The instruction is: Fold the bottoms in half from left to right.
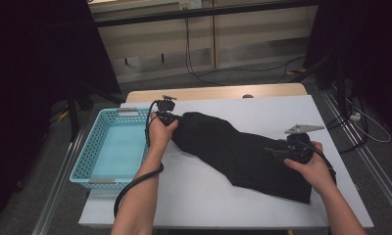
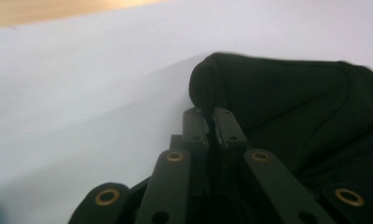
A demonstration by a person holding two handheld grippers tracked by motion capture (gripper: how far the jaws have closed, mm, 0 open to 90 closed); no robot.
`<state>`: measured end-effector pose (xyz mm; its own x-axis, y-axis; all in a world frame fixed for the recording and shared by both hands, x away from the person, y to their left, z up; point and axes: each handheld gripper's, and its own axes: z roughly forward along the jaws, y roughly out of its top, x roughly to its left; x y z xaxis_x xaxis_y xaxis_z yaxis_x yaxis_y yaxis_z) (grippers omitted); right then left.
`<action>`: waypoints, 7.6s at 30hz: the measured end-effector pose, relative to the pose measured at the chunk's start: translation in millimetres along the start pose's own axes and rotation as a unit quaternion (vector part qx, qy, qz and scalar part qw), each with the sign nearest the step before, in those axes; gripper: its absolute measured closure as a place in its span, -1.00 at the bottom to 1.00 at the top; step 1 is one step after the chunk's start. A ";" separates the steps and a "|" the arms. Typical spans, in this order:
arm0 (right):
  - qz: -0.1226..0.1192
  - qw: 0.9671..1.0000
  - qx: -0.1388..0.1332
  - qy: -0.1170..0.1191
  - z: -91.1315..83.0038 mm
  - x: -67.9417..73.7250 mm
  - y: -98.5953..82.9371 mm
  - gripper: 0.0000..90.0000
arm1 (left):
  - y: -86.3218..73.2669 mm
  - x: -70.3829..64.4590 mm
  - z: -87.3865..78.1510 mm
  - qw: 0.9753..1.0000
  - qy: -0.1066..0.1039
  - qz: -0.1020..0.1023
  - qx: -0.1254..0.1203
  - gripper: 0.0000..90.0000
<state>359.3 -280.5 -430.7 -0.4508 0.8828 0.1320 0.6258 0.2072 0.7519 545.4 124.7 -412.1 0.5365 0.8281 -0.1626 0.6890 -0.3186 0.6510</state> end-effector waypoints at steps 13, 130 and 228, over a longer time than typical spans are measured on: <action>-0.009 1.000 0.005 -0.022 -8.3 -3.9 -3.6 -0.29 | -7.5 2.0 2.2 1.000 0.018 0.006 -0.011 0.02; -0.081 0.996 0.022 0.042 8.2 76.8 -19.9 0.19 | -63.6 -46.3 -36.8 0.996 -0.018 0.082 -0.015 -0.71; -0.066 0.998 -0.011 0.019 -10.2 60.6 -27.0 -0.59 | -50.9 -16.0 -32.7 0.997 -0.017 -0.077 0.002 0.84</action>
<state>308.6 -236.9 -436.4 -0.5523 0.8319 0.0543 0.5448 0.3109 0.7788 485.8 142.8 -418.5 0.4396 0.8517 -0.2852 0.7667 -0.1904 0.6131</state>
